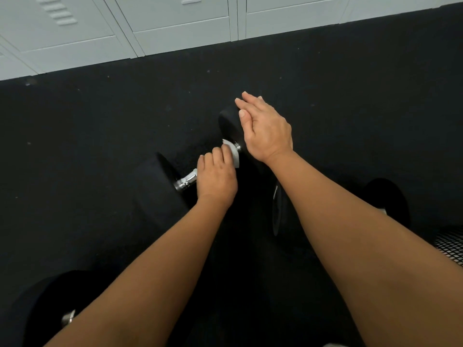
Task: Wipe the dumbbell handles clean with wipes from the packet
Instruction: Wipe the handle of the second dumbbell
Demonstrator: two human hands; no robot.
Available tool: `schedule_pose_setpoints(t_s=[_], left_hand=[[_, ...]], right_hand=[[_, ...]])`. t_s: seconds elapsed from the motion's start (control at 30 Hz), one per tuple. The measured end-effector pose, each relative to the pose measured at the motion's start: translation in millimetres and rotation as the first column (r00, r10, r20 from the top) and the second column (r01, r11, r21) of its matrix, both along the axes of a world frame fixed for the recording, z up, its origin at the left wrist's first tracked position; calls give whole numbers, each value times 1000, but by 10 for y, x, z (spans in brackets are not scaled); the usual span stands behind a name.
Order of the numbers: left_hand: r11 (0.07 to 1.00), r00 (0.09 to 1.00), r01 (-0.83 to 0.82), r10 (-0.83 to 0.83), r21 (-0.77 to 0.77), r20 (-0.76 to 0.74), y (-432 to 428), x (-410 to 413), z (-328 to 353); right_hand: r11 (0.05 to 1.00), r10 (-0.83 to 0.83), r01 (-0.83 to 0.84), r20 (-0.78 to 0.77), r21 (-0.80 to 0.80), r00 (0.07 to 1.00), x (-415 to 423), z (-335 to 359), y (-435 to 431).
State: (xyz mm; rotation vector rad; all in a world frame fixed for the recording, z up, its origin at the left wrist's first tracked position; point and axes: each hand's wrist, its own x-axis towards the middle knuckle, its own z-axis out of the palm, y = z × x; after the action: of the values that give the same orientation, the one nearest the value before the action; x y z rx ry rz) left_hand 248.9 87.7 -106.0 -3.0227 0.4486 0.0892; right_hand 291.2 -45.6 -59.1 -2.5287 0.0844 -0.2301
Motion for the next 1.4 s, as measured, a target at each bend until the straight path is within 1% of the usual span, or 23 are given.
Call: schedule_pose_setpoints(t_s=[0.07,0.13,0.23,0.33,0.43,0.53,0.6,0.63,0.7,0.8,0.87,0.93,1.0,1.07,1.23,1.33,1.4], left_hand=[[1000,998,-17,16,21,57,55,-28,-61],[999,998,-32,30,32,59,42,2,-59],[997,997,-71,71,34,-10,-36,62,-5],[997,992,-69,70,17,-107,-35,179,57],[996,971,-52,33,-75,-236,31,371,132],[964,915,-137,35,-228,-401,76,582,199],[941,896,-188,47,-282,-441,93,659,205],[938,903,-185,44,-294,-428,92,658,200],[953,943,-114,15,-281,-333,98,593,161],[986,976,23,-58,-163,-212,152,429,85],[993,984,67,-82,-99,-159,188,358,42],[994,985,51,-66,-96,-161,177,361,36],[992,977,-11,-16,-126,-211,105,408,72],[990,974,-39,6,-138,-228,25,430,110],[990,986,37,-58,-136,-153,39,236,153],[988,981,108,-125,-112,-150,85,119,202],[984,970,149,-165,-100,-177,87,69,238]], right_hand=[[1000,-2,2,7,9,1000,-7,-5,-1],[1000,-3,3,11,8,1000,-4,-7,2],[1000,3,-3,2,-9,1000,32,-5,9],[1000,9,-10,-34,-26,999,109,20,33],[998,11,-15,-75,-59,997,205,50,66],[996,10,-20,-108,-85,994,287,73,96],[995,14,-26,-126,-95,992,332,83,110],[995,17,-31,-131,-100,991,351,87,113],[994,26,-40,-133,-104,991,378,93,111],[995,25,-37,-129,-94,991,381,91,96],[995,25,-36,-123,-93,992,355,79,87],[995,23,-34,-119,-93,993,331,71,83],[995,21,-31,-115,-93,993,323,76,89],[995,24,-35,-110,-97,994,323,84,97],[994,26,-36,-101,-99,995,319,73,90],[995,29,-38,-93,-96,995,302,69,82],[994,35,-44,-91,-98,995,284,70,68]])
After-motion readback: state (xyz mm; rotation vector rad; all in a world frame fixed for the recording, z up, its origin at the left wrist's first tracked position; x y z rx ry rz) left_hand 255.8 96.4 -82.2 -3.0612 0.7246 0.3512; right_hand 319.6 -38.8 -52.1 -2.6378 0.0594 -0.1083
